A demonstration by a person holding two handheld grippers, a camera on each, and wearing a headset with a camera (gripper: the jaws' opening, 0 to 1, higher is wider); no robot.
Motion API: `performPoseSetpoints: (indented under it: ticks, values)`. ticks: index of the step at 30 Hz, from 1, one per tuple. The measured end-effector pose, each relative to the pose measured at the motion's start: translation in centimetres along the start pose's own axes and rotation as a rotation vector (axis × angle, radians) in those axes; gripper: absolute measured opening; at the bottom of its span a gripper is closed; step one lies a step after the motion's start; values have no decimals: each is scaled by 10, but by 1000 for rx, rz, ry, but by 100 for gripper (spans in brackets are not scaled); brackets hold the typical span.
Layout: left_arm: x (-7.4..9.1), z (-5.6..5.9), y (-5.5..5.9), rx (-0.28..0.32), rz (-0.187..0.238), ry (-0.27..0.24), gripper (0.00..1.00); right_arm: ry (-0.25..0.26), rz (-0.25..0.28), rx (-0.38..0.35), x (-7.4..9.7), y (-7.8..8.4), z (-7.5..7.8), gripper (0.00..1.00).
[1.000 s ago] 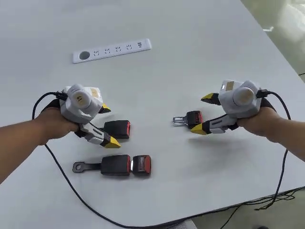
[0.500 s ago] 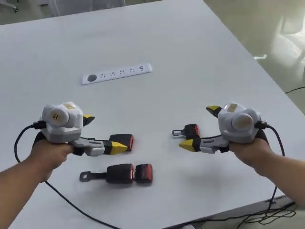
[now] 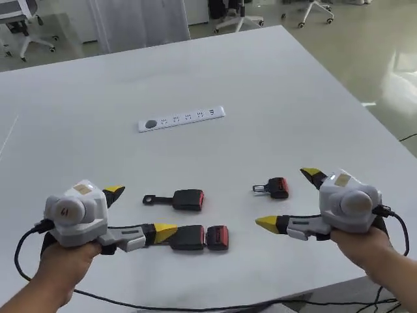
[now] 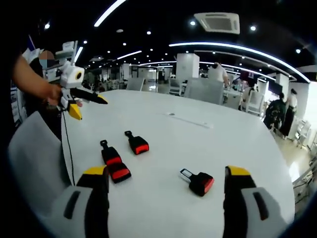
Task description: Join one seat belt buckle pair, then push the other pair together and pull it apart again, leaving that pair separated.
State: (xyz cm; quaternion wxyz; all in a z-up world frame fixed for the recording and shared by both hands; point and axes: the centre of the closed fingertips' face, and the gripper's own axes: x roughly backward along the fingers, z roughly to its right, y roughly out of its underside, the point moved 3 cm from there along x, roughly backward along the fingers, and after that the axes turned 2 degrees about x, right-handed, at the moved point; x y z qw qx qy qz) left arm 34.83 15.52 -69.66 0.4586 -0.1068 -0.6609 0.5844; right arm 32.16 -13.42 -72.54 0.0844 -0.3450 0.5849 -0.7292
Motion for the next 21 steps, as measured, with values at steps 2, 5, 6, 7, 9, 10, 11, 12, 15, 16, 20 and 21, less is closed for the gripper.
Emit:
performPoseSetpoints:
  ticks: [2, 5, 6, 7, 9, 10, 11, 12, 15, 16, 20, 21]
  values:
    - [9, 0, 4, 8, 2, -13, 100, 3, 11, -1, 3, 0, -4, 98]
    - [24, 0, 10, 4, 6, -27, 100, 8, 22, -11, 9, 1, -12, 98]
    - [27, 0, 11, -3, 6, -30, 100, 10, 24, -11, 10, 1, -13, 98]
    - [30, 0, 12, -8, 10, -33, 100, 11, 26, -13, 12, 2, -15, 98]
    - [36, 0, 15, -4, 13, -42, 100, 18, 32, -18, 18, 3, -18, 99]
    - [39, -2, 18, 6, 3, -53, 100, 22, 32, -20, 19, 4, -19, 99]
    - [40, -2, 20, 12, -5, -58, 100, 25, 31, -29, 22, 6, -20, 99]
    - [41, -3, 24, 16, -19, -67, 100, 25, 31, -32, 23, 7, -21, 99]
    - [45, 3, 31, 18, -66, -72, 100, 34, 29, -48, 29, 10, -22, 99]
    - [46, 2, 32, 21, -59, -70, 100, 36, 33, -60, 30, 12, -23, 99]
    - [48, 6, 33, 42, -53, -72, 100, 52, 18, -76, 35, 17, -22, 99]
    - [49, 6, 34, 41, -58, -77, 100, 55, 21, -80, 36, 17, -22, 99]
